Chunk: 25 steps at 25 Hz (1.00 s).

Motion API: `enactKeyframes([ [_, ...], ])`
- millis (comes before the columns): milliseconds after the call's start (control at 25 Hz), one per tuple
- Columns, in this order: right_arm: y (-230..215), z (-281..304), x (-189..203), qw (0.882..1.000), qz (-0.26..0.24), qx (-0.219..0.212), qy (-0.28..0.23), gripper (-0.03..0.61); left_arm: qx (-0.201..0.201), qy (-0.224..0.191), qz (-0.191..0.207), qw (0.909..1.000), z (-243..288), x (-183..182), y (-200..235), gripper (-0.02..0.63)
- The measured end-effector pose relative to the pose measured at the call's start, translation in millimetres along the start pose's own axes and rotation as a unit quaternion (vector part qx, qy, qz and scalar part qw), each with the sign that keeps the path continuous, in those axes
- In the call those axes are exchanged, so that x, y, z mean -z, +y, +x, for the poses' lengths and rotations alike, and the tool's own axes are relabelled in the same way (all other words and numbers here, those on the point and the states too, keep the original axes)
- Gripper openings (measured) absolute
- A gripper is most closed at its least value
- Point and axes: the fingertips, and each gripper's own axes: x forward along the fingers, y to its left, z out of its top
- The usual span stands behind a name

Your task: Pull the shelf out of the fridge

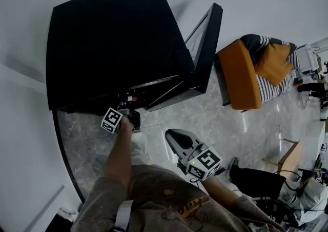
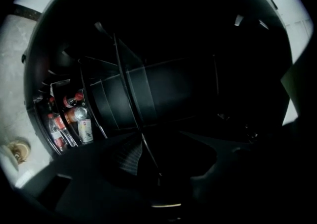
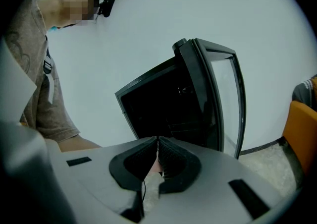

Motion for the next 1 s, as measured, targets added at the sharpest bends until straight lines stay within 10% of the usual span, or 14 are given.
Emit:
enactKeyframes([
  [1000, -27, 20, 14, 0.999, 0.028, 0.018, 0.035, 0.023, -0.010, -0.041, -0.057, 0.9975, 71, -21, 32, 0.071],
])
